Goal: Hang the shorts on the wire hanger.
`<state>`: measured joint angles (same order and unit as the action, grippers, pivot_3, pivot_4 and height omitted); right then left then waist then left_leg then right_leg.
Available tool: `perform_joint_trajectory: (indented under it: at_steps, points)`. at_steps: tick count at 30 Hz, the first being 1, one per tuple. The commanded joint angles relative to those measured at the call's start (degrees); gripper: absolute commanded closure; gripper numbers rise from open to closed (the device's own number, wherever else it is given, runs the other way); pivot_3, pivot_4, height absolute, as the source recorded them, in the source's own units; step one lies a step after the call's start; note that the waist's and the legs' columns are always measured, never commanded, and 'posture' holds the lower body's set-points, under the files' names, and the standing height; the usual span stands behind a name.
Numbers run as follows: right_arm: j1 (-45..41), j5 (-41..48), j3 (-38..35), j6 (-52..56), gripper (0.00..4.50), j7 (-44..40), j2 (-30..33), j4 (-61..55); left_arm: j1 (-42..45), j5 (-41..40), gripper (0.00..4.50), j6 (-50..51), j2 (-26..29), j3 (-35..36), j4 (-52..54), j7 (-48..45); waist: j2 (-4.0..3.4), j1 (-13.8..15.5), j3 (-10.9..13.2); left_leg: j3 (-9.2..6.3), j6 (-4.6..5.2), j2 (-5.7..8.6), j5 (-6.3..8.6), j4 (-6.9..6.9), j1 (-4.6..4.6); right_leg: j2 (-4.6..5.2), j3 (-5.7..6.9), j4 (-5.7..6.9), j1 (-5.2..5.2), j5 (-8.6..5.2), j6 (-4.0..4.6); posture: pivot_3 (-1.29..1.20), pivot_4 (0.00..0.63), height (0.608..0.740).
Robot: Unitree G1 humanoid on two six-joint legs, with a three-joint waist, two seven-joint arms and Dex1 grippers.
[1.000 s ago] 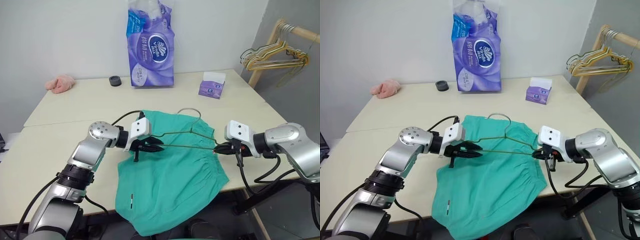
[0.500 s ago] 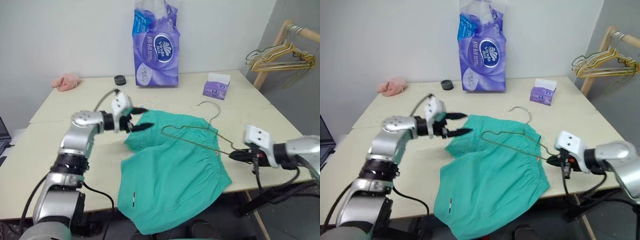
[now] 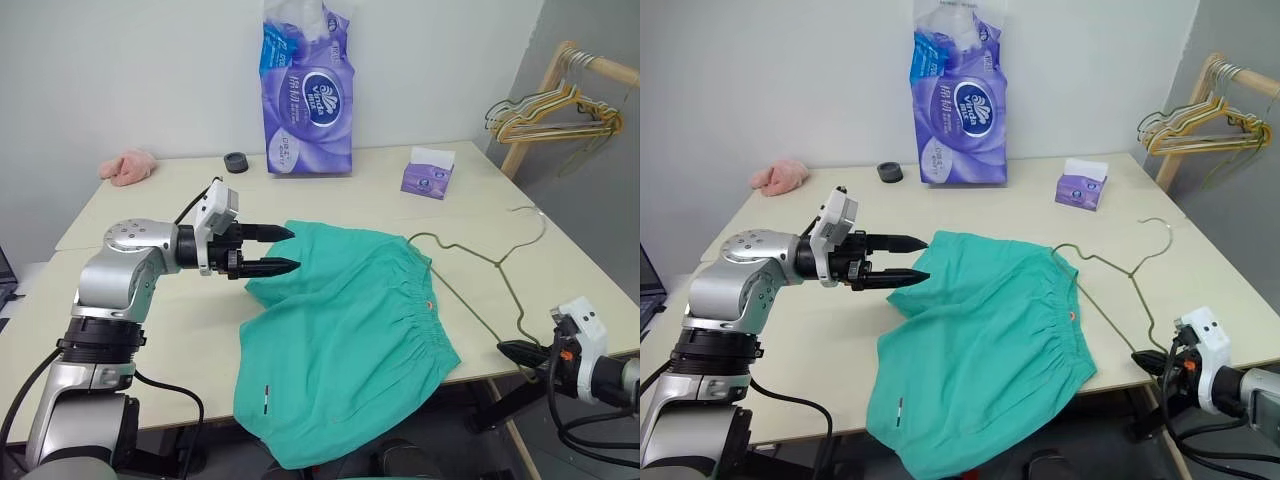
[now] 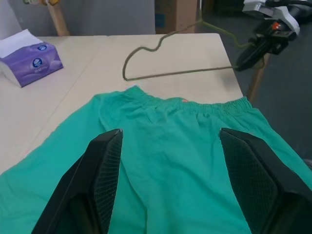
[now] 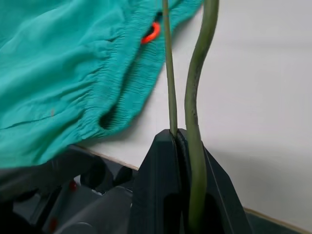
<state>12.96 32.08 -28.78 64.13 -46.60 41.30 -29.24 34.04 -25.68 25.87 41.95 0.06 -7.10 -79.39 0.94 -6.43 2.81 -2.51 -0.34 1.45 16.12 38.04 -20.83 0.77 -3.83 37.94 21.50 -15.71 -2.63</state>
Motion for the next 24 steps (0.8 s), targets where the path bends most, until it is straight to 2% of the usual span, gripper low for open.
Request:
perform_joint_trajectory:
  at_steps: [1,13,24]
  points:
    - [0.9,2.2,-2.5,1.5,4.5,1.6,0.0,-0.9,-0.1,0.7,1.16,-1.0,2.2,-0.9,2.2,-1.5,0.0,0.0,0.0,-0.01,0.0,-0.01,0.0,-0.01,0.0,-0.03,0.0,-0.01,0.0,0.0,0.01,-0.17,0.025,0.74]
    - [3.4,10.2,-3.9,12.4,4.5,3.4,0.4,-0.6,0.1,2.1,1.16,-4.2,3.3,-1.5,1.2,-2.4,0.02,0.1,0.0,0.04,0.01,-0.03,0.0,-0.03,-0.02,-0.06,-0.06,-0.08,-0.01,-0.02,0.01,-0.16,0.032,0.74]
    - [6.6,14.5,-9.0,13.7,4.5,4.7,0.1,-0.7,-0.5,2.7,1.16,-5.8,2.9,-1.9,0.3,-2.8,0.09,0.3,0.2,0.07,0.01,-0.03,0.0,-0.03,-0.02,-0.08,-0.09,-0.11,-0.01,-0.02,0.01,-0.16,0.037,0.74]
